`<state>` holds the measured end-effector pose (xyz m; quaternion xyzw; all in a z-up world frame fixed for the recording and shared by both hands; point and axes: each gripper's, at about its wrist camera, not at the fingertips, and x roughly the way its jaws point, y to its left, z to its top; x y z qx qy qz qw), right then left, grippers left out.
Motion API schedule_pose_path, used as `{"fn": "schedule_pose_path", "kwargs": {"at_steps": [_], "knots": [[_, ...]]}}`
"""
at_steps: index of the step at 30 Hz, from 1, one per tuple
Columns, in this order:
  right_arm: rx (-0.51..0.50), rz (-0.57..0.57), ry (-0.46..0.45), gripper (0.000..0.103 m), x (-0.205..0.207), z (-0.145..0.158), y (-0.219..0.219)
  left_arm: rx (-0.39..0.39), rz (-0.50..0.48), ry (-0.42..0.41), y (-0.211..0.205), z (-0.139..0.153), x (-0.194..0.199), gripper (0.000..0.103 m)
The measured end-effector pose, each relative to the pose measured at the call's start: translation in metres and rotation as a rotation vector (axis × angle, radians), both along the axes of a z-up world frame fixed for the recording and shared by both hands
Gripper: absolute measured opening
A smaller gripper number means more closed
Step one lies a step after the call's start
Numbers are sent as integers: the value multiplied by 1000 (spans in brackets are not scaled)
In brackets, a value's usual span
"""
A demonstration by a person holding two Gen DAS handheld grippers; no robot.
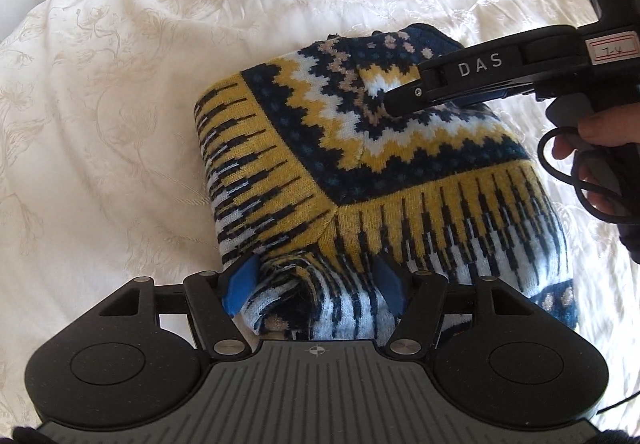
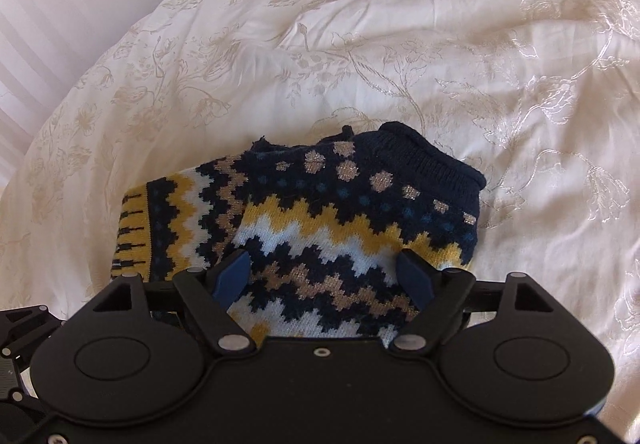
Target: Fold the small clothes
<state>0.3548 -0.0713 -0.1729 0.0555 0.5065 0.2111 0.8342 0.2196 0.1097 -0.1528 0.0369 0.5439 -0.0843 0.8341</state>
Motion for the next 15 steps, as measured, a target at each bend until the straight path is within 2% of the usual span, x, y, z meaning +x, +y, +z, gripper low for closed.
{"fn": "schedule_pose_path", "kwargs": {"at_steps": [2,5,6,10,15], "knots": [[0,-21,-7,83,-3,6,-3,9,20,19,-1,-1,5,70],[-9,-71,-24,100,-12,15,-11,15,61,49,0,-4,10,80],[-6,-88,-28,101,-16,18,-14,17,75,59,1,-5,12,82],[-12,-158,-24,102,-35,25,-29,23,118,85,5,-9,16,95],[-13,-228,-8,102,-62,24,-46,6,171,107,16,-19,19,103]]}}
